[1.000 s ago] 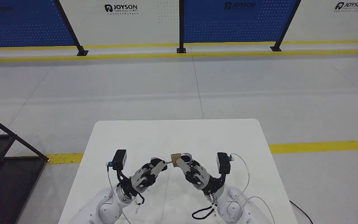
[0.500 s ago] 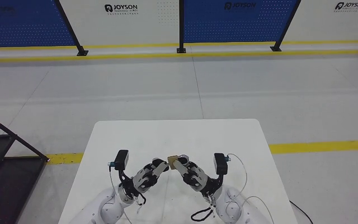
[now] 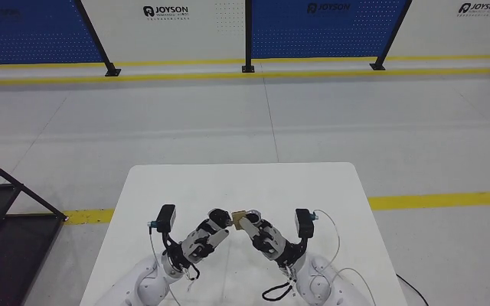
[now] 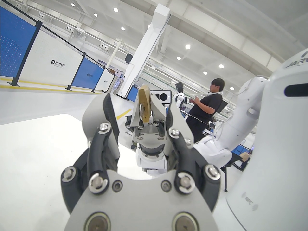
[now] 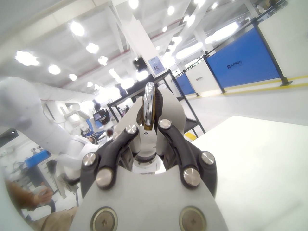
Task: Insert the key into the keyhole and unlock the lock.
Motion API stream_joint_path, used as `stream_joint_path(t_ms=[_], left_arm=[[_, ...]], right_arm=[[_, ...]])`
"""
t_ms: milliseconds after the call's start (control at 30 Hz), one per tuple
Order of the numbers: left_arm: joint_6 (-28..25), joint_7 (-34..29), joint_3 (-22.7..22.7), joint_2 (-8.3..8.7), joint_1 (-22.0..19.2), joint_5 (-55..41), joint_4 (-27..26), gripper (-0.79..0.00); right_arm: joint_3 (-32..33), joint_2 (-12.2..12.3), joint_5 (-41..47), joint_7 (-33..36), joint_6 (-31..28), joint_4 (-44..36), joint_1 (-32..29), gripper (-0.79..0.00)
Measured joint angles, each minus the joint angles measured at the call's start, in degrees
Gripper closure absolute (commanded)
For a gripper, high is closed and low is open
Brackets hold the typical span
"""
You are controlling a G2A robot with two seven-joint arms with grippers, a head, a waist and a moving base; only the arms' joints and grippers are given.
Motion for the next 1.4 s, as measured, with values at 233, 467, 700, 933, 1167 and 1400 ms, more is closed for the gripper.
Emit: stream_joint_path(t_ms=[233,467,700,933,1167,1400], left_arm=[[0.0,-0.3,0.3,0.24,-0.1,0.0,0.3,-0.234],[0.0,-0.8,0.9,0.29,-0.7,-0.2,0.7,-0.160],[0.0,-1.1,1.1,0.24,-1.1,-0.4,1.0,0.000],[0.0,-1.1,1.1,0.17,-1.2,-0.2,1.1,0.000],[0.0,-1.3,0.9,0.11,-1.1,0.0,1.3,0.000],[0.0,-1.5,0.8,0.00,-1.1,-0.1,1.3,0.000]], right_arm=[[0.4,0.1,0.5,0.1,-0.1,-0.2,-0.3,0.000],[0.5,0.1,0.7,0.5,0.0,-0.3,-0.3,0.000],[0.4,0.1,0.8,0.8,0.1,-0.3,-0.3,0.000],[0.3,0.0,0.7,1.1,0.3,-0.2,-0.1,0.000],[0.1,0.0,0.6,1.6,0.5,-0.1,0.0,0.000],[0.1,0.0,0.8,1.8,0.6,-0.1,-0.1,0.000]])
